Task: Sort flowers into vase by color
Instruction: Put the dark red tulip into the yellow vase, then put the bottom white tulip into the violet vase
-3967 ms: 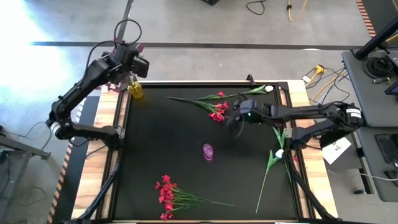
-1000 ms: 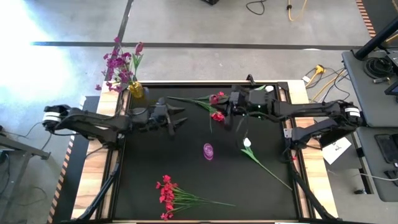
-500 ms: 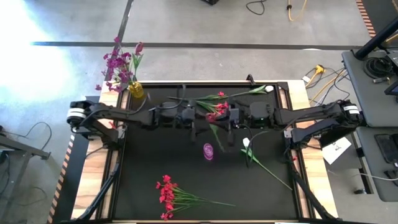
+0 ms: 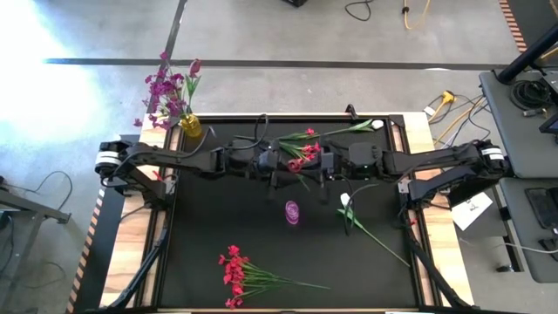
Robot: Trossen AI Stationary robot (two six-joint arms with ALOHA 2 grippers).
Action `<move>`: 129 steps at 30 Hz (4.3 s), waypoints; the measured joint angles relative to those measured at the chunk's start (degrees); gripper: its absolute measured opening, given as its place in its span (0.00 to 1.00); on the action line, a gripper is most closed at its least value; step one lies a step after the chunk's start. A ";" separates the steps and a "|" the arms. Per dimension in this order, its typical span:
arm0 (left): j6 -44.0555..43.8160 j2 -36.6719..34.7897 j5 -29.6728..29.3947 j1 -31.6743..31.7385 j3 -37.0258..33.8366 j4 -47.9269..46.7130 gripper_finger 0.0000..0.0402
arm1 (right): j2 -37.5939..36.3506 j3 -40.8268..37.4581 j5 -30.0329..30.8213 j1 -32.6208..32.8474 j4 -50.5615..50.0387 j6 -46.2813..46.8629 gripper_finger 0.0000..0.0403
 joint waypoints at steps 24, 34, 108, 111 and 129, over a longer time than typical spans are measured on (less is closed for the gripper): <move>8.02 -8.59 -14.34 0.28 -0.07 -16.76 0.00 | -3.92 0.00 3.29 2.42 -1.88 0.26 0.46; 13.16 -33.01 -50.78 2.08 -9.22 -30.30 0.00 | -8.83 -1.09 4.52 4.04 -8.36 3.32 0.60; -9.55 -39.55 -33.40 25.97 10.63 -79.71 0.54 | -3.47 2.26 10.16 0.26 -50.41 41.14 0.60; -6.21 -43.61 -25.44 19.97 5.71 -67.47 0.53 | -3.48 2.49 8.00 2.58 -63.70 51.86 0.60; 1.23 -46.22 1.70 -1.72 -22.30 -13.70 0.53 | 2.09 -8.63 -6.10 18.32 -62.06 75.83 0.60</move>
